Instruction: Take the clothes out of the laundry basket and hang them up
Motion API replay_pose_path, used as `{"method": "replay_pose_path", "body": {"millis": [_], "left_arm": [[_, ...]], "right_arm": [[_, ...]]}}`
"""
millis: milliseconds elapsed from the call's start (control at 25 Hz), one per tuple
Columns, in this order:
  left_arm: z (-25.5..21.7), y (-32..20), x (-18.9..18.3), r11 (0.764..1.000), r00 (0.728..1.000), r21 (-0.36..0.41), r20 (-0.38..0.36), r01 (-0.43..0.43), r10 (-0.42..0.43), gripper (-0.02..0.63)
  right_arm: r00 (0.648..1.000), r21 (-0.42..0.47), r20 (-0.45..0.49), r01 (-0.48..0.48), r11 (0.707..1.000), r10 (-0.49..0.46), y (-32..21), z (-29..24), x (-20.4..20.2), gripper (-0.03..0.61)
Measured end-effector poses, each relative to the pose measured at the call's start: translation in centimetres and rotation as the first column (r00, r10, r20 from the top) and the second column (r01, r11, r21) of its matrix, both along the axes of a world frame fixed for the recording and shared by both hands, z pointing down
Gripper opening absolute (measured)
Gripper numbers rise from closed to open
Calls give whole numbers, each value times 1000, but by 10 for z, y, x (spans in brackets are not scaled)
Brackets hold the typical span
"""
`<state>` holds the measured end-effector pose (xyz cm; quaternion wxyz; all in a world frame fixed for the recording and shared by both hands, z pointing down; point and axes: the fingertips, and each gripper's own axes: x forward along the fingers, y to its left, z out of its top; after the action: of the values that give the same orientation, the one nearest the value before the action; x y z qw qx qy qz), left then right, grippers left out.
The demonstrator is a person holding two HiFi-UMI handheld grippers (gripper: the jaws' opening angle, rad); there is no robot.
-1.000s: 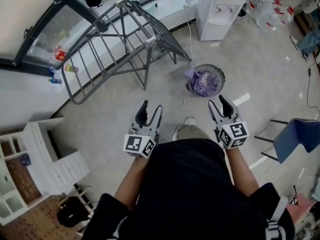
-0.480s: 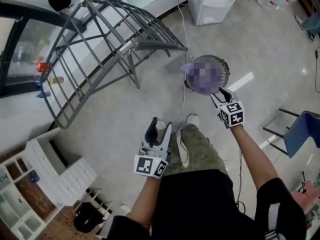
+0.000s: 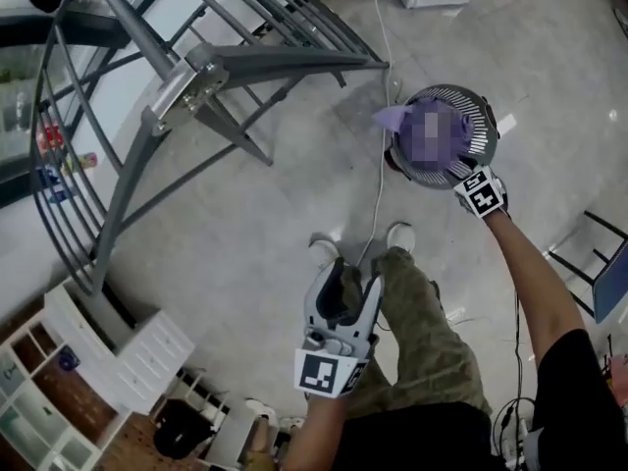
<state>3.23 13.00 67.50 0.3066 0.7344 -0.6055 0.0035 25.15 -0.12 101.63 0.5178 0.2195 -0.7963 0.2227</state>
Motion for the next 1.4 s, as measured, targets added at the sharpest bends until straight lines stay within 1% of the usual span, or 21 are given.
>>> {"method": "replay_pose_path", "body": {"millis": [120, 240, 320, 400, 520, 640, 840, 920, 960, 1000, 1080, 1120, 1200, 1280, 1400], "left_arm": [[33, 8, 8, 999, 999, -25, -23, -41, 41, 218], [66, 13, 12, 994, 994, -47, -38, -101, 99, 218], [85, 15, 19, 987, 987, -56, -65, -148, 144, 224], [101, 15, 23, 983, 982, -52, -82, -175, 170, 224], [123, 11, 19, 980, 978, -30, -78, -196, 193, 224], [144, 4, 6, 982, 980, -5, -71, -188, 187, 224], [167, -5, -17, 986, 984, 33, -64, -161, 163, 224], [173, -5, -24, 986, 985, 44, -58, -159, 161, 224], [176, -6, -27, 987, 985, 47, -66, -153, 156, 224], [178, -7, -30, 989, 985, 47, -91, -141, 145, 224], [181, -9, -38, 994, 980, 37, -172, -99, 104, 224], [180, -10, -42, 996, 977, 35, -197, -77, 83, 224], [178, -9, -50, 998, 980, 34, -188, -56, 61, 224], [172, -4, -54, 998, 986, 29, -161, -50, 54, 224], [153, 5, -55, 999, 990, 9, -128, -53, 53, 224]], "right_arm": [[997, -30, -65, 48, 998, -50, 2, 56, 11, 181], [993, -29, -88, 77, 997, -79, -4, 107, 6, 192], [993, -36, -97, 58, 998, -61, -9, 134, 8, 196], [993, -34, -110, 32, 999, -35, -18, 159, 12, 198], [991, -39, -133, 27, 999, -32, -28, 201, 11, 196], [985, -51, -158, 57, 997, -65, -31, 238, 2, 199], [954, -65, -232, 178, 982, -188, -30, 284, -1, 199], [949, -81, -245, 181, 980, -196, -28, 299, 2, 206], [947, -91, -256, 179, 980, -197, -26, 306, 5, 212], [941, -96, -271, 182, 979, -202, -24, 311, 9, 212], [922, -87, -315, 207, 975, -224, -20, 318, 18, 210], [911, -69, -338, 228, 971, -237, -19, 319, 21, 176], [893, -28, -366, 271, 962, -263, -24, 313, 20, 14], [888, -5, -369, 295, 956, -276, -28, 302, 16, 11], [907, 16, -329, 283, 959, -262, -28, 268, 9, 8]]}}
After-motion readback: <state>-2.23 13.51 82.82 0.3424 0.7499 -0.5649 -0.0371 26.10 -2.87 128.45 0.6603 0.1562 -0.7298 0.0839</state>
